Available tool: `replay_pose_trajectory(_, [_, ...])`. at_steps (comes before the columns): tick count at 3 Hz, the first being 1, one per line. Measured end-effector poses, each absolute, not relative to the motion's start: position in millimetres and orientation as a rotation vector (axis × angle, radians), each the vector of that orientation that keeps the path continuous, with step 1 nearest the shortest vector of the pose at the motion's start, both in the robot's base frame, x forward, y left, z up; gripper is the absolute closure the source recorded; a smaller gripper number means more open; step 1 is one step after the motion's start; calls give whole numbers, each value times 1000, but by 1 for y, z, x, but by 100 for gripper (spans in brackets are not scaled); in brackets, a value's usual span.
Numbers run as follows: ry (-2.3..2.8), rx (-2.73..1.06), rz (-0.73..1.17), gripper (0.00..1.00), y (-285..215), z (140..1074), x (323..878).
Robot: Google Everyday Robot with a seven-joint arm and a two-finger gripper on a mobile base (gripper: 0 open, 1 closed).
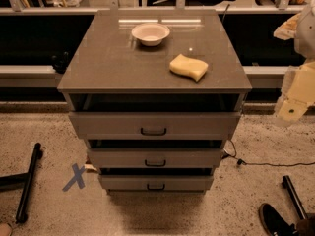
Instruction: Open top drawer
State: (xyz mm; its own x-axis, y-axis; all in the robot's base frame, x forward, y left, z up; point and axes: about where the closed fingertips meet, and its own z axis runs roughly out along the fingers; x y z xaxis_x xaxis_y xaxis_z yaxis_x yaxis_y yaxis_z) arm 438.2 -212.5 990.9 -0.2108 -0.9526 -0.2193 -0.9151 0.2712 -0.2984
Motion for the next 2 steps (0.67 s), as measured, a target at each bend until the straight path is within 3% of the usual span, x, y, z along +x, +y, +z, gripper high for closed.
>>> replay_pose_trajectory(2, [2142,-1779,-62,0,-204,956,437])
